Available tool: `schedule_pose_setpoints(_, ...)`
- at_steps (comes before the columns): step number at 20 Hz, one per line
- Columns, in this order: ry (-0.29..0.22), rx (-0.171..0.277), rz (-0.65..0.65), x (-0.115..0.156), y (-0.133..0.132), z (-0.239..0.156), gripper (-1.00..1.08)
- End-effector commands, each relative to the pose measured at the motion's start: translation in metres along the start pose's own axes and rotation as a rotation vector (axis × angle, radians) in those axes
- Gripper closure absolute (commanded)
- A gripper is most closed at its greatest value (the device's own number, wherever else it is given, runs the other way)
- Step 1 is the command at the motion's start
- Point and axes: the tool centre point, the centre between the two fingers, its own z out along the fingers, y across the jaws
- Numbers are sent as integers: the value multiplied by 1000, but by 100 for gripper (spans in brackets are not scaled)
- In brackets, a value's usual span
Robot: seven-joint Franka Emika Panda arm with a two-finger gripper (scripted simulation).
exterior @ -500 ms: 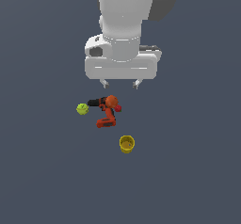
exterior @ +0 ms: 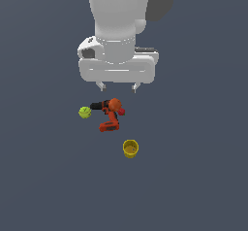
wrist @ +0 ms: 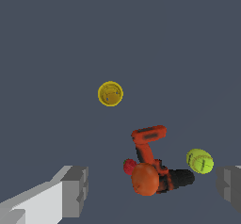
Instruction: Pick up a designated object from a clutter of objects.
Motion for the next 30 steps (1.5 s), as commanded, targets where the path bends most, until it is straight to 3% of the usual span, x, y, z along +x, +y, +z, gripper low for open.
schedule_pose_setpoints(1, 1, 4, 12, 1, 2, -2, -92)
schedule_pose_setpoints(7, 0, 4, 5, 1, 7, 6, -92)
schedule_pose_setpoints(14, -5, 10, -3, -3, 37, 40, -92)
schedule_pose_setpoints(21, -11, 15, -17, -19, 90, 100, -92)
schedule_pose_setpoints(30, -23, 6, -32, -70, 167, 183, -92)
